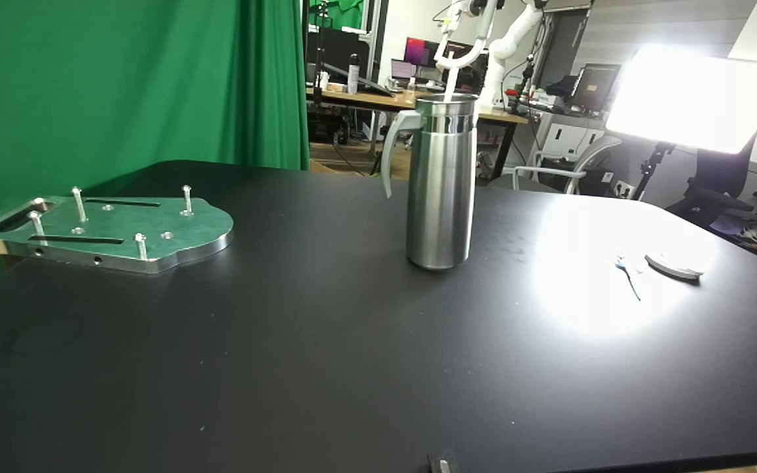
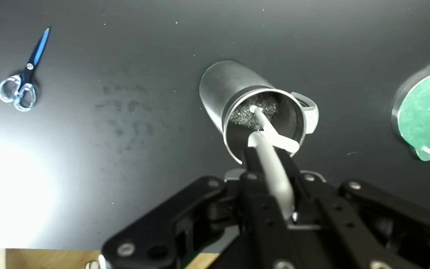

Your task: Move the brush inside the silver flask up and down

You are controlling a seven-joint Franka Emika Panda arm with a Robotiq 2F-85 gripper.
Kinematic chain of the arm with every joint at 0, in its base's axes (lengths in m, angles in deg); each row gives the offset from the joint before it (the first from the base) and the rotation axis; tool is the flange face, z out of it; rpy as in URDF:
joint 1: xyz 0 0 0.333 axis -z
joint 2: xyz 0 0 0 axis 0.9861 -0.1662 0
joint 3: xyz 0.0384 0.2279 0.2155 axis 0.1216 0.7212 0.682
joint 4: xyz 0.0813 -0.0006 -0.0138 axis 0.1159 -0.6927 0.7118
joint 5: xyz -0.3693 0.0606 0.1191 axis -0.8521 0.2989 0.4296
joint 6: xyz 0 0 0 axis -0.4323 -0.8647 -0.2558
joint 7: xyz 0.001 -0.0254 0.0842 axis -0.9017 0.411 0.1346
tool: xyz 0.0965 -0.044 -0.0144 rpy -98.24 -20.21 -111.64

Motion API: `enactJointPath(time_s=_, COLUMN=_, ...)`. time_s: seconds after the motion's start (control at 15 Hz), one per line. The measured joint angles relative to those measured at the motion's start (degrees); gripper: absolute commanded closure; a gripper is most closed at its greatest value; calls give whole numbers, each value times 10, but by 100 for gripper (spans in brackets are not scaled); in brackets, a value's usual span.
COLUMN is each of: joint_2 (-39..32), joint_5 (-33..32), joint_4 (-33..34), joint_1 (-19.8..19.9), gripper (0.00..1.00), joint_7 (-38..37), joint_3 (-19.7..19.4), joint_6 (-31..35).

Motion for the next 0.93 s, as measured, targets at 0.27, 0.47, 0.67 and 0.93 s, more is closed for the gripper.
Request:
enactJointPath(time_s=0.27, joint_2=-10, joint_5=16, joint_4=-13, joint_1=3, gripper=96, joint_7=4, joint_3=-9, joint_6=23)
enactJointPath(time_s=0.47, joint_2=-15, joint_5=18, joint_4=-18, joint_1=5, gripper=96, joint_7=5, joint_3=-13, joint_6=30)
enactJointPath(time_s=0.67, joint_2=-16, joint_5=18, joint_4=-21, joint_1=6, gripper=96, joint_7=5, joint_3=-14, joint_6=30)
enactJointPath(time_s=0.93, joint_2=-15, joint_5=18, joint_4=-21, joint_1=6, gripper=96, joint_7=6, joint_3=-15, joint_6=30)
